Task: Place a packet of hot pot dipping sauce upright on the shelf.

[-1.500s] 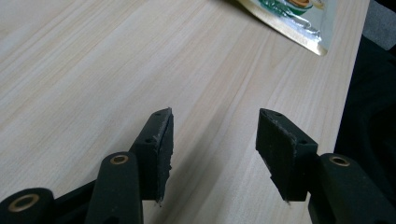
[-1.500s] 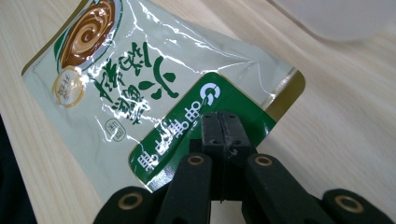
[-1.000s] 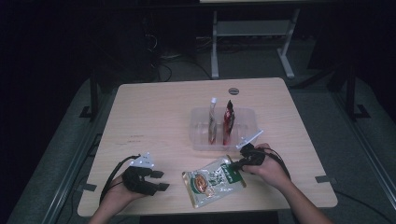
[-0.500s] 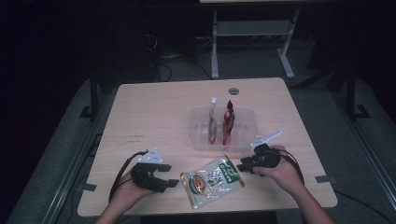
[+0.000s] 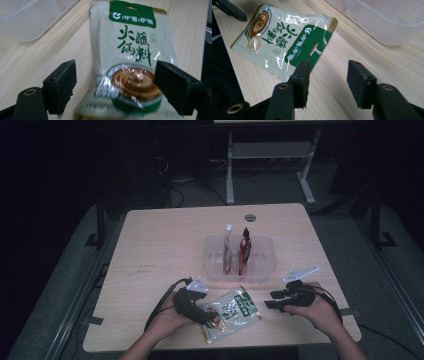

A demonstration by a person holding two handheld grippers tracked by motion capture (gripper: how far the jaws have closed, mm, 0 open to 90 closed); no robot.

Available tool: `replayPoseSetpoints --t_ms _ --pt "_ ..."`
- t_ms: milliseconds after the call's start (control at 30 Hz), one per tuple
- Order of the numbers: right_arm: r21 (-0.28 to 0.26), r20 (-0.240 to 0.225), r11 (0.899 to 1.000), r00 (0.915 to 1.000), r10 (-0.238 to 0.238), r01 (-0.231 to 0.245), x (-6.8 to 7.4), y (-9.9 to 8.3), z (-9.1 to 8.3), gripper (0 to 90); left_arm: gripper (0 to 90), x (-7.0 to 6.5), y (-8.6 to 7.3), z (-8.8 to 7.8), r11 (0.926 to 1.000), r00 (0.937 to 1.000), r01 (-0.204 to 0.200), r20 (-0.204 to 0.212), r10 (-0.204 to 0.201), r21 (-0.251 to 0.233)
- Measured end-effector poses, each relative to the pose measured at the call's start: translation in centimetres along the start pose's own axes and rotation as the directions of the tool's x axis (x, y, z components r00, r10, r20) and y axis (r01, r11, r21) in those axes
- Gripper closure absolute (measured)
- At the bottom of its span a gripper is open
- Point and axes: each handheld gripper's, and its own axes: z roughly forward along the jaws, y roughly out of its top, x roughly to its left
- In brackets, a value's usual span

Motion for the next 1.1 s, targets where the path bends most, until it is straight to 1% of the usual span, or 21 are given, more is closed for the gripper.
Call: replayPoseSetpoints --t_ms 67,100,167,200,233,300,367,400,467,500,533,567,600,700,733,833,933,967,1000,1033,1100 --pt "0.008 -0.009 1.000 1.0000 0.000 0.000 -0.1 -0.4 0.0 53.2 18.0 -0.1 0.3 0.8 0.9998 1.0000 -0.001 0.000 0.001 0.020" --pt "0.006 -0.010 1.000 0.9999 -0.013 0.013 -0.2 -0.6 -0.1 54.5 18.0 -0.1 0.5 1.1 0.9991 0.9999 -0.013 -0.001 0.013 0.040" --pt "0.014 -0.005 1.000 0.9999 -0.010 0.010 -0.3 -0.8 -0.3 56.0 18.0 -0.3 0.4 1.7 0.9983 0.9998 -0.014 -0.011 0.015 0.057" --pt "0.010 -0.007 1.000 1.0000 -0.007 0.007 -0.5 -0.8 -0.3 56.5 17.8 -0.2 0.4 1.7 0.9971 0.9996 -0.028 -0.007 0.028 0.071" --pt "0.007 -0.008 1.000 0.9999 -0.010 0.010 -0.5 -0.8 -0.4 56.4 17.8 -0.2 0.3 1.8 0.9981 0.9999 -0.016 -0.005 0.016 0.060" --pt "-0.003 -0.011 1.000 0.9999 -0.008 0.008 -0.6 -0.7 -0.4 56.2 17.9 -0.1 0.0 1.8 0.9981 0.9999 -0.014 0.007 0.014 0.059" --pt "-0.001 -0.012 1.000 0.9999 -0.012 0.011 -0.7 -0.6 -0.3 56.1 18.1 -0.1 0.0 1.8 0.9982 0.9997 -0.023 0.008 0.022 0.055" --pt "-0.004 -0.012 1.000 0.9999 -0.011 0.011 -0.7 -0.7 -0.3 56.1 18.7 -0.2 0.0 1.9 0.9990 0.9999 -0.015 0.010 0.014 0.043" --pt "-0.008 -0.013 1.000 0.9998 -0.012 0.012 -0.6 -0.7 -0.3 55.7 22.3 -0.3 -0.1 1.8 0.9976 0.9987 -0.047 0.020 0.046 0.052" --pt "-0.009 -0.011 1.000 0.9999 -0.013 0.013 -0.6 -0.7 -0.4 55.5 24.1 -0.5 -0.1 1.8 0.9977 0.9986 -0.049 0.023 0.048 0.047" --pt "-0.011 -0.011 1.000 0.9999 -0.012 0.012 -0.6 -0.6 -0.4 55.4 25.1 -0.6 -0.1 1.7 0.9958 0.9975 -0.069 0.021 0.067 0.060" --pt "-0.011 -0.011 1.000 0.9999 -0.011 0.011 -0.6 -0.6 -0.5 55.2 25.7 -0.7 -0.1 1.7 0.9968 0.9981 -0.060 0.019 0.059 0.053" --pt "-0.013 -0.008 1.000 0.9999 -0.011 0.011 -0.7 -0.6 -0.5 55.2 27.4 -0.7 -0.1 1.7 0.9964 0.9976 -0.066 0.023 0.065 0.052" --pt "-0.012 -0.005 1.000 1.0000 -0.006 0.006 -0.7 -0.6 -0.5 55.2 33.4 -0.9 -0.2 1.7 0.9972 0.9981 -0.061 0.010 0.061 0.043" --pt "-0.015 -0.005 1.000 1.0000 -0.004 0.004 -0.7 -0.7 -0.5 55.2 35.3 -0.8 -0.2 1.6 0.9969 0.9980 -0.064 0.007 0.063 0.047" --pt "-0.019 -0.003 1.000 1.0000 -0.009 0.009 -0.7 -0.7 -0.6 55.2 44.1 -0.7 -0.2 1.5 0.9972 0.9983 -0.058 0.003 0.058 0.047" --pt "-0.020 -0.001 1.000 1.0000 -0.004 0.004 -0.8 -0.6 -0.7 55.3 54.6 -0.4 -0.2 1.3 0.9974 0.9986 -0.052 0.012 0.052 0.050" --pt "-0.020 0.001 1.000 1.0000 -0.002 0.002 -0.8 -0.6 -0.7 55.1 58.1 -0.3 -0.2 1.3 0.9981 0.9990 -0.042 0.017 0.041 0.045" --pt "-0.022 -0.001 1.000 1.0000 -0.007 0.007 -0.9 -0.6 -0.7 55.0 63.1 -0.2 -0.2 1.3 0.9988 0.9992 -0.026 0.032 0.025 0.041" --pt "-0.022 -0.003 1.000 1.0000 -0.002 0.002 -0.9 -0.6 -0.8 55.1 67.4 -0.1 -0.3 1.3 0.9991 0.9987 -0.019 0.049 0.017 0.038" --pt "-0.025 -0.005 1.000 1.0000 0.001 -0.002 -1.0 -0.7 -0.8 55.0 73.3 -0.1 -0.3 1.3 0.9992 0.9976 -0.014 0.068 0.011 0.039"
